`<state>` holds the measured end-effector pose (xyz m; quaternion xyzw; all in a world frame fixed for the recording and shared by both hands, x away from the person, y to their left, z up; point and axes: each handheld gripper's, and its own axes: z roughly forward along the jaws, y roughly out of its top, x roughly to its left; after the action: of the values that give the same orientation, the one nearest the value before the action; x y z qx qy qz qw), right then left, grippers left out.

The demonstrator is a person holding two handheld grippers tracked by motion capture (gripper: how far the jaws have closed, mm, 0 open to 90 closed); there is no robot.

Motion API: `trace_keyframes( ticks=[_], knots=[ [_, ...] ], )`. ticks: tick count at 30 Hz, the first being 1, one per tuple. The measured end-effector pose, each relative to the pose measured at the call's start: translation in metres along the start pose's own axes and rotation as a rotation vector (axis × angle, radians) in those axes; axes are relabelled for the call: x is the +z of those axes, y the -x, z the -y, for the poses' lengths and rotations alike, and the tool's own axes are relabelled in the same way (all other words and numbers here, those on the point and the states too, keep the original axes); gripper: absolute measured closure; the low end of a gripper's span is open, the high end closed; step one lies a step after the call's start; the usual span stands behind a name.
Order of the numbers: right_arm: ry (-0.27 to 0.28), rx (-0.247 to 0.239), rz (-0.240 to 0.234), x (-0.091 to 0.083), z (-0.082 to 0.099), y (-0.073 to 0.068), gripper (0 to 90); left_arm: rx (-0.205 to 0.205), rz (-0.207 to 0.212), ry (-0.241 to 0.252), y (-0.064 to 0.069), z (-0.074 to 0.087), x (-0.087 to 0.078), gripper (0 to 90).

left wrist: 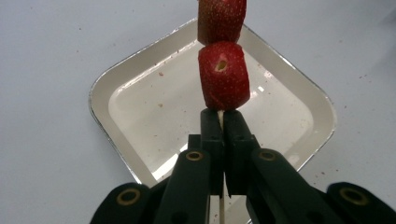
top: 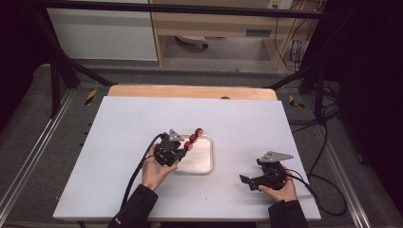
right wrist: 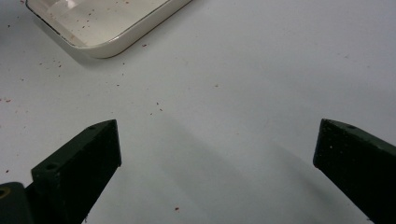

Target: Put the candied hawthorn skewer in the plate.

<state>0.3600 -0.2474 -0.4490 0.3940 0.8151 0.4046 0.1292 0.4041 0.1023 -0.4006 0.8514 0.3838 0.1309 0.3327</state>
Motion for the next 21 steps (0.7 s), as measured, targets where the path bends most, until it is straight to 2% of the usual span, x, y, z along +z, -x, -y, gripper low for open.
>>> trace_keyframes(
  ticks=[7,21],
  knots=[
    [-0.012,0.007,-0.001,0.001,0.0,-0.001,1.5,0.003,-0.014,-0.044,0.001,0.004,0.014,87.9],
    [-0.02,0.006,0.001,0.002,0.001,-0.001,1.5,0.003,-0.023,-0.11,0.002,0.013,0.029,87.9]
  ],
)
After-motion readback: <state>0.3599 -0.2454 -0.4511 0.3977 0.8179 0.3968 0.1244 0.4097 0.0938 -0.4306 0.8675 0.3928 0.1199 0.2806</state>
